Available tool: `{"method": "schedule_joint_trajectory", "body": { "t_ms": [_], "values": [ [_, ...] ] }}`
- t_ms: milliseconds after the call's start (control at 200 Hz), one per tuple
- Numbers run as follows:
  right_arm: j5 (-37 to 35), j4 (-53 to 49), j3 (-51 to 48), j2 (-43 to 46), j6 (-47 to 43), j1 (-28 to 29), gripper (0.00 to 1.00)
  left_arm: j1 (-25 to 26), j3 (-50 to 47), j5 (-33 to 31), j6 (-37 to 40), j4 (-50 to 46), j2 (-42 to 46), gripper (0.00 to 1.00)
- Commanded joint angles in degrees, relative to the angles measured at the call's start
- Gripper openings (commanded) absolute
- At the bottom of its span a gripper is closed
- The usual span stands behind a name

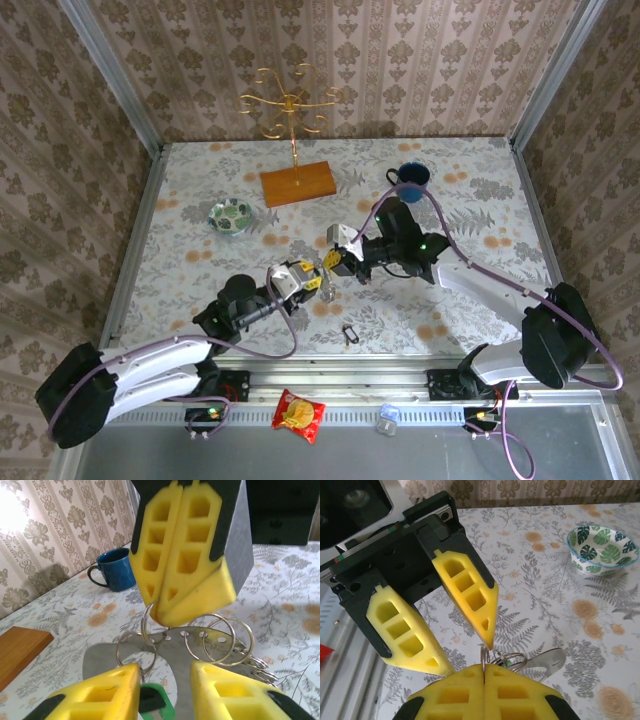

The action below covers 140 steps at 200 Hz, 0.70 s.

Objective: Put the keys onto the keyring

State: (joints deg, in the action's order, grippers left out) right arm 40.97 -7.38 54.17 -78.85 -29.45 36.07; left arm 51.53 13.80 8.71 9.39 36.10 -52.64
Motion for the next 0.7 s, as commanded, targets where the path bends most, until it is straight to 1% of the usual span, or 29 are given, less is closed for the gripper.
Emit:
{"method": "schedule_joint_trajectory", "body": {
  "t_ms": [0, 105, 320, 405, 560, 640, 695],
  "values": [
    [-4.25, -9.59, 3.70, -0.43, -7.23, 1.59, 0.00, -0.78, 3.55, 0.01, 3.41, -8.55, 1.56, 0.34],
    [-7.73, -13.40, 5.81, -0.43, -10.96, 2.83, 0.00, -1.58, 4.54, 1.56, 3.97, -9.78, 2.16, 0.33],
    [-10.56, -17.82, 9.35, -2.78, -16.04, 5.14, 0.00, -2.66, 6.14, 5.53, 4.81, -12.00, 2.31, 0.28],
    [-11.85, -18.33, 10.46, -3.24, -16.90, 6.23, 0.00, -2.85, 6.62, 7.28, 4.76, -12.19, 1.68, 0.26],
    [-11.46, -18.02, 11.22, -3.33, -17.13, 7.84, 0.00, -2.84, 8.01, 9.52, 5.19, -13.65, -0.38, 0.24],
    [-10.72, -18.36, 11.65, -3.42, -17.38, 8.44, 0.00, -2.85, 8.39, 9.90, 5.76, -13.71, -1.40, 0.19],
    [-9.59, -18.38, 11.58, -3.26, -17.52, 8.57, 0.00, -2.93, 8.69, 10.14, 6.16, -13.86, -1.83, 0.13]
  ]
}}
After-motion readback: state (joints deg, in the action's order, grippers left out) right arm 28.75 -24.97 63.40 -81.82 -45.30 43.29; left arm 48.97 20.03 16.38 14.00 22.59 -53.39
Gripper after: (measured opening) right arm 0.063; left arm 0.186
